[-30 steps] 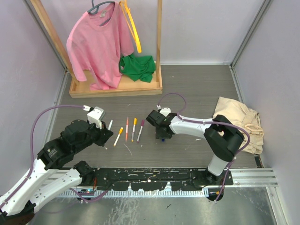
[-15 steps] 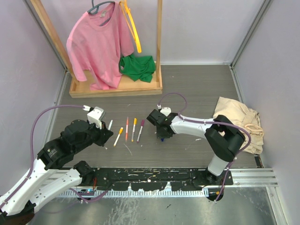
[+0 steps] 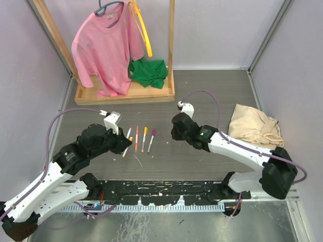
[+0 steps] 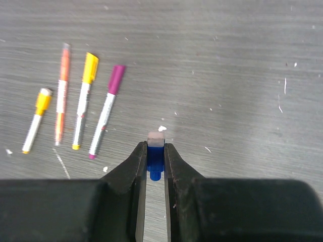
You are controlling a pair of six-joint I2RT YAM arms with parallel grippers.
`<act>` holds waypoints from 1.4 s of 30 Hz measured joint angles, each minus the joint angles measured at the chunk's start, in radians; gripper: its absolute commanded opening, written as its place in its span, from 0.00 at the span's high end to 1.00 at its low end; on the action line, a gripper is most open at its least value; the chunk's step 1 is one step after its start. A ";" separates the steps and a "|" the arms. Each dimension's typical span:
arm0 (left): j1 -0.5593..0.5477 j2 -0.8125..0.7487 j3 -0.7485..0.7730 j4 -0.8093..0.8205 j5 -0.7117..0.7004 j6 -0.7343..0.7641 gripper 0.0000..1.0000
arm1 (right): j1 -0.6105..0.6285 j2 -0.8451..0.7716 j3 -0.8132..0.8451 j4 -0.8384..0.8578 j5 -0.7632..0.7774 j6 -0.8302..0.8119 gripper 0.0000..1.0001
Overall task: Insert the pens into the pen caps
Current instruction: Insert the pen cap onto the pen.
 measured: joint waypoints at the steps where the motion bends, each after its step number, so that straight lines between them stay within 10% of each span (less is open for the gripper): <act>1: 0.000 0.011 -0.005 0.019 0.012 -0.007 1.00 | 0.000 -0.031 -0.016 0.024 0.000 -0.010 1.00; 13: 0.000 0.128 -0.008 0.135 0.032 -0.032 1.00 | -0.008 -0.178 -0.109 0.264 0.107 -0.126 1.00; 42: 0.000 0.120 0.047 0.470 0.257 -0.002 1.00 | -0.011 -0.157 -0.140 1.175 -0.390 -0.004 1.00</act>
